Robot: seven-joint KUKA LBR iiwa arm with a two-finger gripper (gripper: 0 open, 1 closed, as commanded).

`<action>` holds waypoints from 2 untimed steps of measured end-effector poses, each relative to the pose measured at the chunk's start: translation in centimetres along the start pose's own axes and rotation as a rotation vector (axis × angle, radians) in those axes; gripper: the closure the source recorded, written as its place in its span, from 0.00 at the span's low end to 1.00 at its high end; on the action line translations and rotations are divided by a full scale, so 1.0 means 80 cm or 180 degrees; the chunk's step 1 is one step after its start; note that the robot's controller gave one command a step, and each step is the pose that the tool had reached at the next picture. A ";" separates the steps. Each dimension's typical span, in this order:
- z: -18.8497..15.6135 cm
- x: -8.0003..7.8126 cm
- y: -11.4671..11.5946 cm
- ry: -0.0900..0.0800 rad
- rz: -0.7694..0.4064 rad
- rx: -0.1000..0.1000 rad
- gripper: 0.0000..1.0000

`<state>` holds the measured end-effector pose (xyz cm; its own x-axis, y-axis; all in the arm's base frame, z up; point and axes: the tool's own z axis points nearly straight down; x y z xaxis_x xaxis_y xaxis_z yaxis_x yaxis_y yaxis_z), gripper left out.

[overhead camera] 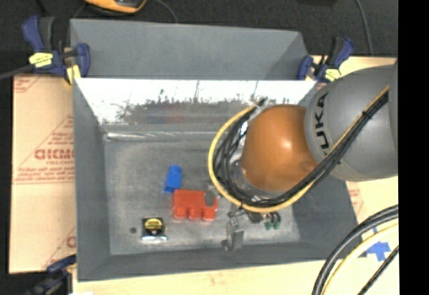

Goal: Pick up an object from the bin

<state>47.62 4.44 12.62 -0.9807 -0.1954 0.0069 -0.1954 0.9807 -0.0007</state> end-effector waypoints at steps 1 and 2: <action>-0.001 -0.059 0.058 -0.0042 0.0085 -0.0010 0.00; 0.068 -0.146 0.019 -0.0040 0.0260 -0.0009 0.00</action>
Offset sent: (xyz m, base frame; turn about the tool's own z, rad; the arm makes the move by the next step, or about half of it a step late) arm 0.0351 0.0521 -0.0002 0.0319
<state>58.76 8.18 7.13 -0.9934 -0.1148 -0.0057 -0.1149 0.9934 0.0021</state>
